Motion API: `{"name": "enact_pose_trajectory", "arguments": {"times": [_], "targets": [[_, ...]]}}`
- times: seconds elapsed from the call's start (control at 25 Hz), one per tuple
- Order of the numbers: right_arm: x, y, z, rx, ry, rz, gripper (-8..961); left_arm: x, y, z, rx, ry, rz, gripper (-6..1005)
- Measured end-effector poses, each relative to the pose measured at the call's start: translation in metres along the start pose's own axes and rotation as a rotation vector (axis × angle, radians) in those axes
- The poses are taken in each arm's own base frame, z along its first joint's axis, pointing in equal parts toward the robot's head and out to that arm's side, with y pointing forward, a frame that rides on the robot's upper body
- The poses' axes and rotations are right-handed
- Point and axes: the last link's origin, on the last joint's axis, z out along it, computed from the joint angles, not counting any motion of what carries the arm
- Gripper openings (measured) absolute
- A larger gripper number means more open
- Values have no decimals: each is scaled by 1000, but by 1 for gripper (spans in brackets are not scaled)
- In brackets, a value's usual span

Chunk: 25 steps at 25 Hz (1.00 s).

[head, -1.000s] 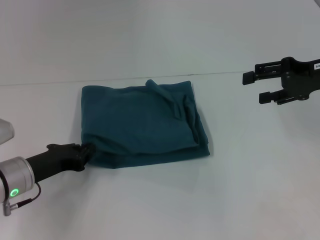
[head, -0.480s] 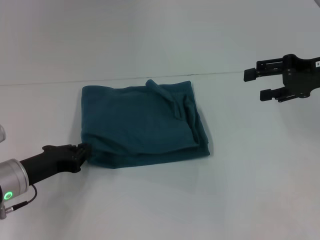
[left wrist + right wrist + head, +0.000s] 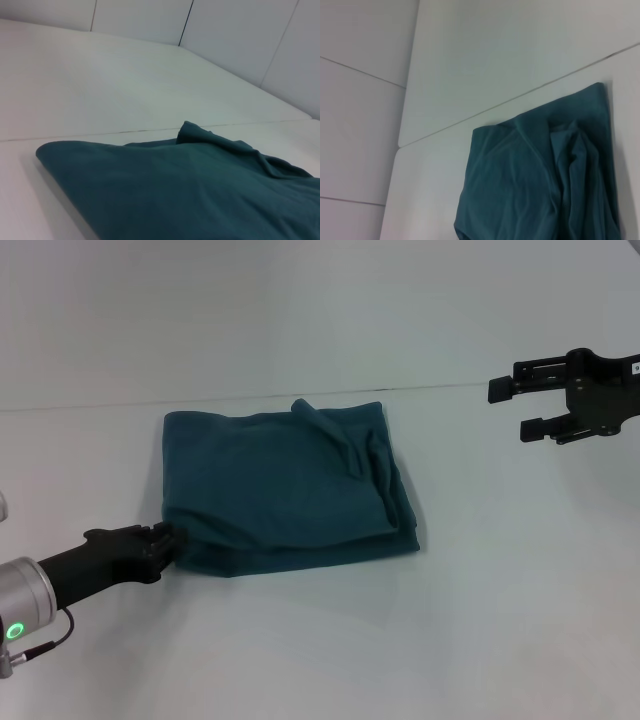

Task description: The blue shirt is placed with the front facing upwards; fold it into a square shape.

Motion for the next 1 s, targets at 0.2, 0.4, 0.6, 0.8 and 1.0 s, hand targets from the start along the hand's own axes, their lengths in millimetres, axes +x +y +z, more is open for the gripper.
{"name": "enact_pose_trajectory", "arguments": {"times": [0.2,0.4,0.6,0.8,1.0], "targets": [[1,0,0,-2,3,0,882,-1,0,0,0,-2,-2,235],[1,0,-1,-4,3,3,882,-1,0,2,6,-5,-5,342],[1,-1,-1,-5,2,5,882,-2,0,6,15,-11,-12,417],[1,-1,-1,-5,2,6,881,-2,2,10,10,-15,-18,358],[2,-3,-2,-4,0,10,881,0,1,9,16,6,-36,173]]}}
